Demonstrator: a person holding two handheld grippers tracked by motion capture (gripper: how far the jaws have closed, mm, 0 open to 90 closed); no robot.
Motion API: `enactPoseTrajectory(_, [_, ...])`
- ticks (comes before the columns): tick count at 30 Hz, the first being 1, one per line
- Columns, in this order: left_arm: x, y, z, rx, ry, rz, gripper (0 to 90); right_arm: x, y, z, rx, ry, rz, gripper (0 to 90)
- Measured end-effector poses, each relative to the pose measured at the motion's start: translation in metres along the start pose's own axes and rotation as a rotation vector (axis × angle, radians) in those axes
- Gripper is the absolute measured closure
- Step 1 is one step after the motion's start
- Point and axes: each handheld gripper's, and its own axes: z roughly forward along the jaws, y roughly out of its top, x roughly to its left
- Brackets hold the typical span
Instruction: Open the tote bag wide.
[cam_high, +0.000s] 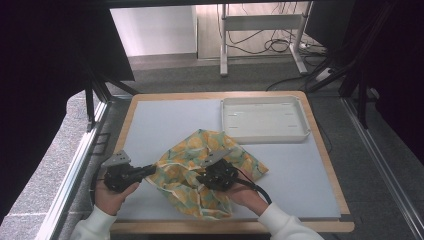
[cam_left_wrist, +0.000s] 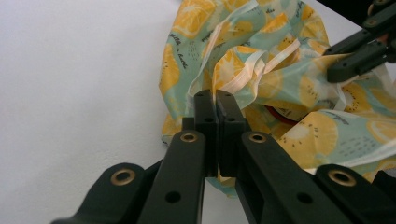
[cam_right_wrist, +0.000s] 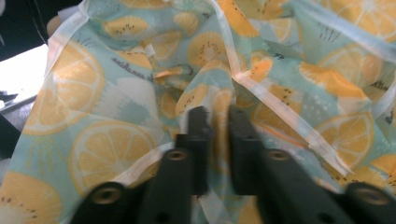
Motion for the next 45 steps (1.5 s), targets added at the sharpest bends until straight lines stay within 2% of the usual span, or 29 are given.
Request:
enactPoseTrajectory(6, [0.003, 0.001, -0.007, -0.034, 0.014, -0.010, 90.0, -0.007, -0.002, -0.015, -0.072, -0.010, 0.025, 88.5])
enactPoseTrajectory(11, [0.006, 0.002, -0.017, -0.074, 0.030, -0.014, 90.0, -0.016, -0.010, -0.044, -0.161, -0.049, 0.051, 88.6])
enactPoseTrajectory(18, [0.012, 0.002, -0.027, -0.118, 0.047, -0.038, 90.0, -0.037, -0.035, -0.094, -0.282, -0.150, 0.135, 88.6])
enactPoseTrajectory(19, [0.012, 0.002, -0.028, -0.120, 0.050, -0.042, 90.0, -0.041, -0.041, -0.101, -0.301, -0.176, 0.144, 88.6])
enactPoseTrajectory(23, [0.015, 0.000, -0.028, -0.111, 0.054, -0.045, 90.0, -0.052, -0.060, -0.118, -0.332, -0.238, 0.196, 88.6])
enactPoseTrajectory(26, [0.016, -0.005, -0.025, -0.086, 0.045, -0.052, 90.0, -0.062, -0.078, -0.122, -0.326, -0.273, 0.244, 88.6])
enactPoseTrajectory(28, [0.015, -0.008, -0.023, -0.072, 0.032, -0.056, 90.0, -0.067, -0.093, -0.121, -0.313, -0.266, 0.287, 88.5])
enactPoseTrajectory(30, [0.012, -0.011, -0.019, -0.045, 0.026, -0.048, 90.0, -0.069, -0.102, -0.118, -0.299, -0.259, 0.305, 88.5])
enactPoseTrajectory(32, [0.009, -0.015, -0.013, -0.020, 0.020, -0.048, 90.0, -0.068, -0.110, -0.113, -0.273, -0.262, 0.310, 88.5])
enactPoseTrajectory(34, [0.007, -0.020, -0.004, 0.025, 0.018, -0.045, 90.0, -0.069, -0.117, -0.106, -0.244, -0.267, 0.322, 88.5])
enactPoseTrajectory(40, [0.006, -0.033, 0.019, 0.134, 0.017, -0.036, 90.0, -0.072, -0.138, -0.086, -0.150, -0.243, 0.369, 88.5])
enactPoseTrajectory(45, [0.006, -0.039, 0.037, 0.208, 0.024, -0.024, 90.0, -0.071, -0.145, -0.070, -0.078, -0.239, 0.360, 88.4])
